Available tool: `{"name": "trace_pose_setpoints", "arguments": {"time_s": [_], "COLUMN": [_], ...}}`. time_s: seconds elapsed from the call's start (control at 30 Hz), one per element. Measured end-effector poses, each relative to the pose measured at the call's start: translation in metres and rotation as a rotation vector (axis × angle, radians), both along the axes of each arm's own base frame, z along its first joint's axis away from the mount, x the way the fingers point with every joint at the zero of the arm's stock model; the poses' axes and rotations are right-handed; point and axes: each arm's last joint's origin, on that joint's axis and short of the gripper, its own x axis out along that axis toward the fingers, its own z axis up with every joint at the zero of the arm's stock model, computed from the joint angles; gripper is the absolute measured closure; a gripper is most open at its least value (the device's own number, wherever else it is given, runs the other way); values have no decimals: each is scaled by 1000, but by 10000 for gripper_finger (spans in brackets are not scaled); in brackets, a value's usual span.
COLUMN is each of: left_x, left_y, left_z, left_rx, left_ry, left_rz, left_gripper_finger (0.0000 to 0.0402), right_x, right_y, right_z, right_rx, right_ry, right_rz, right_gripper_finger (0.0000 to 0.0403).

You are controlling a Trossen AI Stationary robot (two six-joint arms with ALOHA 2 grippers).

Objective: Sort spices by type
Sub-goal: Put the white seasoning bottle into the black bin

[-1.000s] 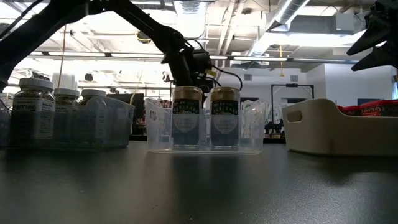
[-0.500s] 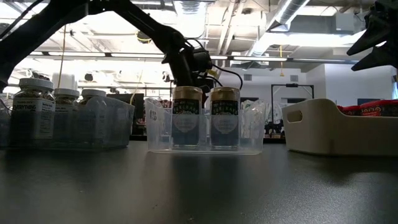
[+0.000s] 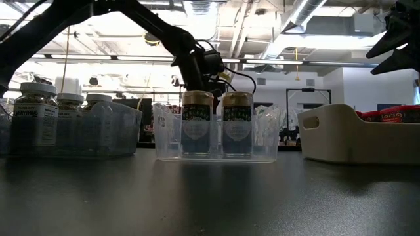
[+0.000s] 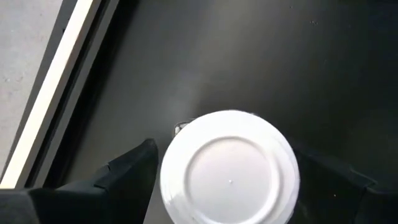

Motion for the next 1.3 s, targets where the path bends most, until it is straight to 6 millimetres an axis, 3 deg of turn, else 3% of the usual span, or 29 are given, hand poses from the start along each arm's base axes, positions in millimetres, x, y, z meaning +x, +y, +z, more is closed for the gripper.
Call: {"name": "trace_pose_setpoints", "arguments": {"time_s": [0.23, 1.1, 1.3], "left_x": [3, -3, -3], "left_y": [3, 2, 2], "left_z": [13, 10, 10], "left_rx": [25, 2, 6], "left_ry": [-28, 25, 27], "left_rz": [-6, 23, 14], "left_gripper_finger": [77, 78, 117], "right_x": [0, 0, 0], "right_y": [0, 0, 0], "right_z": [0, 0, 0], "right_rx": [0, 1, 1], "right_ry": [0, -1, 0], "right_rz": [0, -1, 0], "right_gripper_finger": [111, 111, 111]}}
